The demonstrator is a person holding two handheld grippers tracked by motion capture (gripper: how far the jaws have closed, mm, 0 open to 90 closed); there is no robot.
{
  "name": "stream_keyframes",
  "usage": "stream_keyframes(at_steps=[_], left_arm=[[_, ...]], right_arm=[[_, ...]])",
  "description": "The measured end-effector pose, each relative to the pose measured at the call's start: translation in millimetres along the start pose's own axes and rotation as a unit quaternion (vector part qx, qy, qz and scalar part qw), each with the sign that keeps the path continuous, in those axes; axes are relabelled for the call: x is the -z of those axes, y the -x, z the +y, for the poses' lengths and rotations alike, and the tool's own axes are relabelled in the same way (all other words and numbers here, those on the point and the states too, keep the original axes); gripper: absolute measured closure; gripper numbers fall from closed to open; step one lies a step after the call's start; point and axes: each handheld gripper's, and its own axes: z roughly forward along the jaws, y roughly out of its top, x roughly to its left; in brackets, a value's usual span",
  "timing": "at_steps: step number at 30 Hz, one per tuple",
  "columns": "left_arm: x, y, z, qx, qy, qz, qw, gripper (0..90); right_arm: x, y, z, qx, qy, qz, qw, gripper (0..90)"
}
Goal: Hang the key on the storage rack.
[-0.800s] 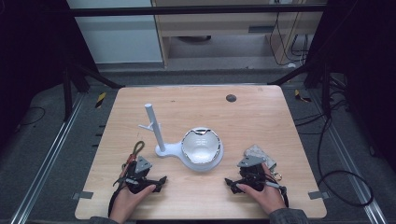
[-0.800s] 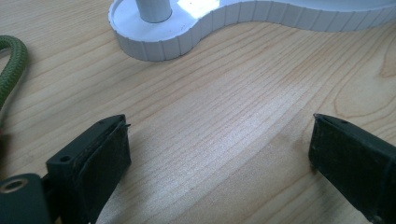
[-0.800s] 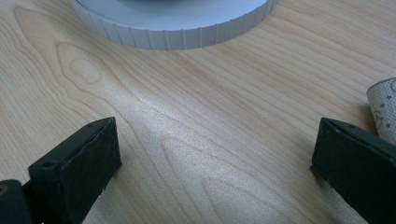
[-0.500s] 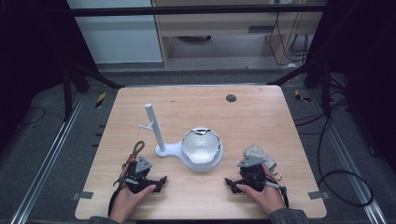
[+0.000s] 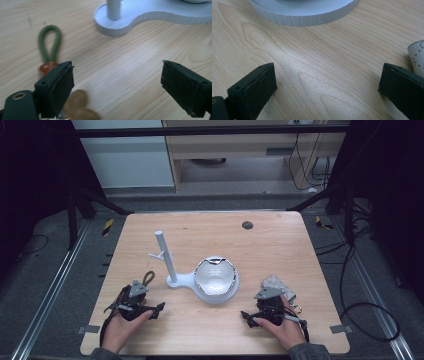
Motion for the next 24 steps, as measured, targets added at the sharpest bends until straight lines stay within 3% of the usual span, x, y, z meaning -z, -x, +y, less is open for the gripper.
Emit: stream_keyframes(at_steps=[7, 12, 19, 20, 24], left_arm=[[9.2, -33.5, 11.5, 0.025, -0.039, 0.012, 0.9988, 13.2], [7.5, -48.3, 15.8, 0.027, -0.063, 0.026, 0.9973, 16.9], [5.8, -57.6, 21.5, 0.04, -0.077, 0.021, 0.996, 23.8], [5.1, -60.1, 23.9, 0.05, -0.087, 0.015, 0.9949, 24.4], [3.6, -64.6, 28.1, 0.054, -0.106, 0.014, 0.9929, 28.8]], right_arm=[[0.9, -0.1, -0.5, 0.0, -0.001, 0.0, 1.0, 1.2], [1.4, -0.1, -0.8, 0.0, -0.002, 0.003, 1.0, 1.2], [1.6, 0.0, -1.3, 0.002, -0.001, 0.002, 1.0, 1.1], [1.6, 0.0, -1.3, 0.002, -0.001, 0.003, 1.0, 1.2], [1.7, 0.2, -1.4, 0.003, -0.001, 0.002, 1.0, 1.1]])
